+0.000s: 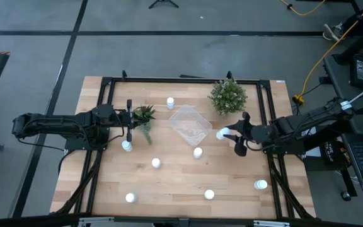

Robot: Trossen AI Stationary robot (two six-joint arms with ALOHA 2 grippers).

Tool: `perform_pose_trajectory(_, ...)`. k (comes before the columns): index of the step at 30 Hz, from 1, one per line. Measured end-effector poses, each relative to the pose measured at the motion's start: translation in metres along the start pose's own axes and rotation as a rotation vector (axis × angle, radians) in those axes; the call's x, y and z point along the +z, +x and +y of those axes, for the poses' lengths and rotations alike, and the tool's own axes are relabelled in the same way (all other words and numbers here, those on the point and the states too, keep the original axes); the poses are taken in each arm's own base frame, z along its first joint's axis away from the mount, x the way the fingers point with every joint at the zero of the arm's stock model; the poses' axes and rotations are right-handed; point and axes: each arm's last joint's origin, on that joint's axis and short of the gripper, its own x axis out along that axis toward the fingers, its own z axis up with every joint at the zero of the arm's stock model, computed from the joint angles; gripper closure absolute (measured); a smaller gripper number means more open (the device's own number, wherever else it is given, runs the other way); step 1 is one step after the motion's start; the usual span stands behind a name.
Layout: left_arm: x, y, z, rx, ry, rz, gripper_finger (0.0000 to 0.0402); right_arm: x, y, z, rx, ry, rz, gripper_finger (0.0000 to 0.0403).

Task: Pick and place pill bottles into a basket
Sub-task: Put the pill bottle into the transparent bin

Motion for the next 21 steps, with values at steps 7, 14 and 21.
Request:
perform_pose_trajectory(7,0.0,0.0,0.0,0.002,0.0,0.0,0.0395,0.011,0.025,-0.002,0.041,-0.08,-0.036,0.0254)
perform_pose_trajectory(14,0.0,0.0,0.0,0.004,0.0,0.0,0.0395,0.021,0.044,-0.013,0.061,-0.107,-0.06,0.0254)
perform_pose_trajectory(21,0.0,0.0,0.0,0.004,0.0,0.0,0.0395,0.046,0.055,-0.014,0.074,-0.174,-0.026,0.0254)
